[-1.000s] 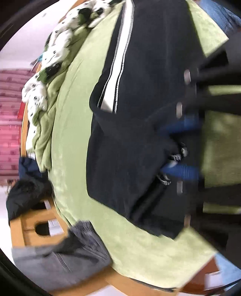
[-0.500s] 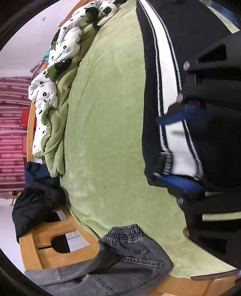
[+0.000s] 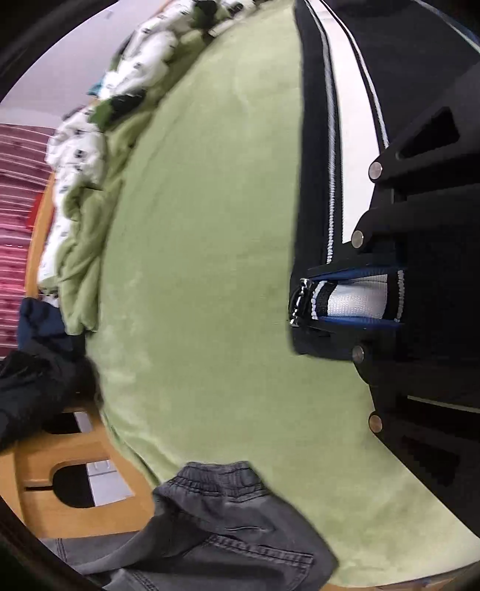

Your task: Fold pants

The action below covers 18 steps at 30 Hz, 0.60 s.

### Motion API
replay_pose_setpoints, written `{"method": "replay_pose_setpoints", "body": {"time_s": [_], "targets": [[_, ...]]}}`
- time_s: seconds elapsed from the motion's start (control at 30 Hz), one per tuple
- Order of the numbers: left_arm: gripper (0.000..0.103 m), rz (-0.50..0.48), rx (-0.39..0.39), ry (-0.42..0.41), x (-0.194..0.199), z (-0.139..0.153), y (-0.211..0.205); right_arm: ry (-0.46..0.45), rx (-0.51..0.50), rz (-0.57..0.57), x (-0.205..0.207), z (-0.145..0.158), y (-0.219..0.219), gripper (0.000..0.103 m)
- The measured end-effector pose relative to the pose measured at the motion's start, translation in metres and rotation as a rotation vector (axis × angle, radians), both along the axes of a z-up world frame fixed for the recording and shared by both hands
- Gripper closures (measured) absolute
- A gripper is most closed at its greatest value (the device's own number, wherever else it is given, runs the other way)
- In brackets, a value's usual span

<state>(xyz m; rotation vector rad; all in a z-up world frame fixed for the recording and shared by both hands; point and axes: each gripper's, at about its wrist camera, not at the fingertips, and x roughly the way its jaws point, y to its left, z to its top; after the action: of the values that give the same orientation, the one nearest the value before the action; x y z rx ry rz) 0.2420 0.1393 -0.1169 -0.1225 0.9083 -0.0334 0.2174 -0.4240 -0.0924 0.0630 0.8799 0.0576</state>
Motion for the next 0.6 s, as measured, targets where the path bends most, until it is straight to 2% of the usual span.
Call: {"method": "replay_pose_setpoints", "body": {"time_s": [0.03, 0.07, 0.17, 0.2, 0.23, 0.3, 0.4, 0.5, 0.57, 0.6], "targets": [[0.086, 0.004, -0.062, -0.005, -0.001, 0.004, 0.009, 0.002, -0.015, 0.017, 0.003, -0.003, 0.0, 0.044], [0.086, 0.004, -0.083, 0.002, 0.0, 0.005, 0.013, 0.006, -0.026, 0.025, 0.007, -0.005, -0.001, 0.044], [0.086, -0.001, 0.015, 0.031, 0.004, -0.009, 0.007, 0.011, 0.009, 0.061, 0.016, -0.008, -0.002, 0.041], [0.086, 0.007, 0.042, 0.036, 0.005, -0.016, 0.002, 0.006, 0.009, 0.092, 0.02, -0.009, 0.0, 0.034], [0.086, 0.01, 0.061, 0.041, 0.005, -0.02, -0.001, -0.003, -0.013, 0.125, 0.023, -0.012, 0.003, 0.03], [0.086, 0.003, 0.097, 0.042, 0.007, -0.024, -0.007, -0.008, -0.072, 0.167, 0.032, -0.02, 0.009, 0.03], [0.086, -0.004, 0.088, 0.041, 0.008, -0.019, -0.003, 0.04, -0.097, 0.224, 0.05, -0.036, 0.012, 0.03], [0.086, 0.005, 0.059, 0.049, 0.007, -0.019, 0.002, 0.144, -0.089, 0.281, 0.065, -0.055, 0.01, 0.03], [0.086, 0.002, 0.065, 0.047, 0.004, -0.019, 0.0, 0.168, -0.115, 0.315, 0.064, -0.064, 0.009, 0.038], [0.086, -0.002, 0.074, 0.044, 0.004, -0.019, -0.002, 0.152, -0.121, 0.327, 0.06, -0.064, 0.009, 0.064]]}}
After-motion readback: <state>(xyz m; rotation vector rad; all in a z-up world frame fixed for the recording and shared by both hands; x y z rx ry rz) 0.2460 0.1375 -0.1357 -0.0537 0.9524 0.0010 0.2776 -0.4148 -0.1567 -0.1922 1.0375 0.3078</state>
